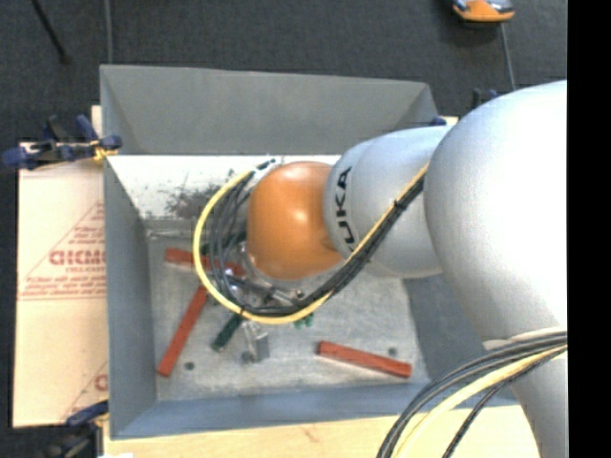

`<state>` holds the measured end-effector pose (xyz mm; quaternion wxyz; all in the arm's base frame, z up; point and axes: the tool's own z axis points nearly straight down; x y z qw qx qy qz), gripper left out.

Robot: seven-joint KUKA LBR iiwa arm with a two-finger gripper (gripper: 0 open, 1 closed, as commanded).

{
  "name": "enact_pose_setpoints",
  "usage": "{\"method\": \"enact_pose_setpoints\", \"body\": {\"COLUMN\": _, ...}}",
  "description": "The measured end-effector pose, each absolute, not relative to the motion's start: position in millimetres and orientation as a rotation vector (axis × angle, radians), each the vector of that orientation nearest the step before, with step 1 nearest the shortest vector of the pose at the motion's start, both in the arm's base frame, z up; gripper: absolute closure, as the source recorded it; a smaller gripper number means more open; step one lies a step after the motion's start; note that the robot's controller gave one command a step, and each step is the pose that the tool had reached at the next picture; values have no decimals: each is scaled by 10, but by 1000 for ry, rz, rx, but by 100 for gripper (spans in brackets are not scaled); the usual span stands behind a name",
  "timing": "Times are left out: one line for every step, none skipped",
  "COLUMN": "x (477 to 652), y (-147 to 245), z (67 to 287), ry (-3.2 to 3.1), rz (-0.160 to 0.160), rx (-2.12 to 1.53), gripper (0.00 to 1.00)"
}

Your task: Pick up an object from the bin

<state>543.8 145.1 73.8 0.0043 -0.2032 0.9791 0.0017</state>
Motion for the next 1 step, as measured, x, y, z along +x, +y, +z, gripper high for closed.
{"method": "enact_pose_setpoints", "body": {"x": 5453, "y": 1453, "z": 744, "ry": 3068, "rz": 6, "rx": -625, "gripper": 0}}
